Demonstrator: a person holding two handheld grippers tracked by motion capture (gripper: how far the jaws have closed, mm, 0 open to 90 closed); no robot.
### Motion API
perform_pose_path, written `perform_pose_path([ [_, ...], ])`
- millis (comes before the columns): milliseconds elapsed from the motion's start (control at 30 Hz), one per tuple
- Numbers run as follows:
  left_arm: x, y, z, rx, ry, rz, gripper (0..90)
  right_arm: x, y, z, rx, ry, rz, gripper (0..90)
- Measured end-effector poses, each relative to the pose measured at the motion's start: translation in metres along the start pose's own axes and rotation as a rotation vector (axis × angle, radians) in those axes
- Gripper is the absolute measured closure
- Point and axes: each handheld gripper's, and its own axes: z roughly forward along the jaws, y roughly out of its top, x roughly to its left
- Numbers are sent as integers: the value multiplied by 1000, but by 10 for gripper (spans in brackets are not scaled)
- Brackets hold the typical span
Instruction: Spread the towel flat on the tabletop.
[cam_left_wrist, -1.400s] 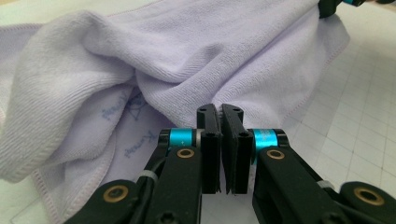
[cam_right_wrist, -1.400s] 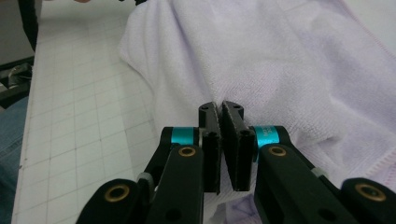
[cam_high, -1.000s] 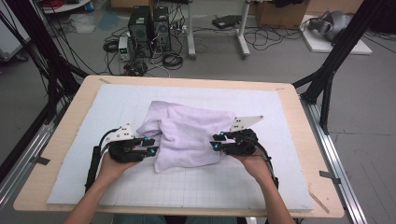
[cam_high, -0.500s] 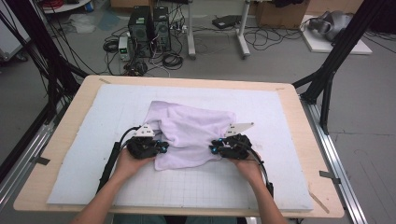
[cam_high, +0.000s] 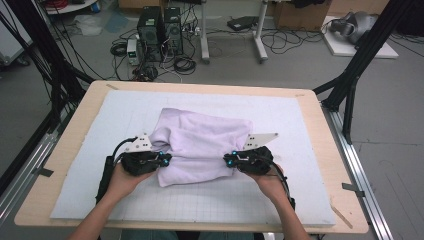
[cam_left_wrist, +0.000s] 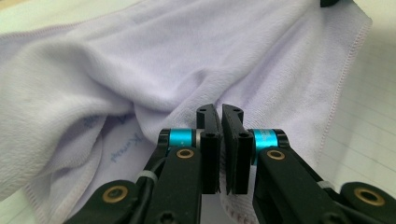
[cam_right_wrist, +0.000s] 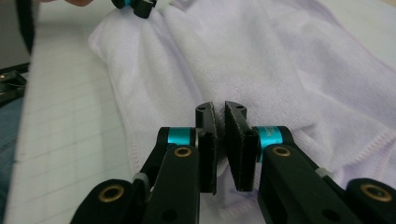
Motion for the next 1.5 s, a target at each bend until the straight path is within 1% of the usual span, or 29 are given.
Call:
perform_pose_path([
  [33,-3,0,-5,-6,-3,0,856,3,2,-1,-3,11,0,835],
  [100,-9,0,-14,-16,-4,12,856,12,6,-6,-5,30,-18,835],
  [167,-16,-1,-24,-24,-15,18,856,20,8,-10,-15,46,-26,835],
  [300,-28,-5,-44,-38,-39,15,857,36,12,-19,-34,96,-32,836],
  [400,-38,-9,-61,-43,-62,21,856,50,14,-22,-19,160,-30,831],
  [433,-39,-10,-65,-41,-78,21,855,54,14,-23,-19,192,-24,815],
  [467,-40,-11,-69,-35,-93,20,849,56,15,-23,-18,231,-16,765],
  [500,-40,-12,-71,-32,-90,20,822,57,16,-23,-19,233,-13,702],
  [567,-34,-15,-70,-26,-79,8,725,54,16,-25,-19,198,-20,693],
  [600,-30,-17,-69,-26,-72,-1,701,49,14,-25,-21,182,-9,687],
  [667,-24,-21,-61,-28,-66,-22,671,41,8,-24,-15,137,9,683],
  [700,-21,-23,-57,-21,-68,-28,653,37,3,-22,-6,113,5,674],
  [767,-16,-29,-45,-6,-61,-40,630,31,-8,-14,23,99,18,662],
  [800,-14,-32,-40,11,-57,-46,628,30,-11,-10,39,88,20,649],
  [833,-12,-34,-34,33,-50,-39,626,28,-15,-5,57,76,17,640],
  [933,-7,-40,-21,101,-31,-24,626,26,-26,11,114,65,14,620],
  [967,-6,-41,-17,117,-23,-18,627,25,-29,16,127,69,16,619],
  [1033,-6,-44,-9,144,-24,-20,641,27,-33,25,166,53,0,619],
  [1067,-5,-46,-5,155,-22,-15,663,27,-36,31,185,44,-4,614],
  [1100,-6,-48,-2,152,-14,-11,709,26,-38,33,148,42,9,629],
  [1133,-7,-50,-2,132,-4,-12,749,26,-39,34,139,42,23,664],
  [1167,-6,-50,-2,127,-4,-23,794,26,-39,33,141,44,19,719],
  [1200,-6,-51,-2,126,-6,-31,842,26,-39,33,141,52,18,789],
  [1233,-7,-50,-4,130,-4,-28,859,27,-39,33,145,59,13,816],
  [1267,-9,-50,-5,131,-2,-24,866,30,-37,32,153,60,-9,831],
  [1333,-11,-51,-10,125,-4,-20,871,32,-35,27,138,86,-6,839],
  [1400,-14,-51,-16,110,-12,-25,871,35,-33,19,113,97,-13,839],
  [1500,-19,-53,-26,111,-17,-5,872,40,-30,5,87,117,-27,839],
])
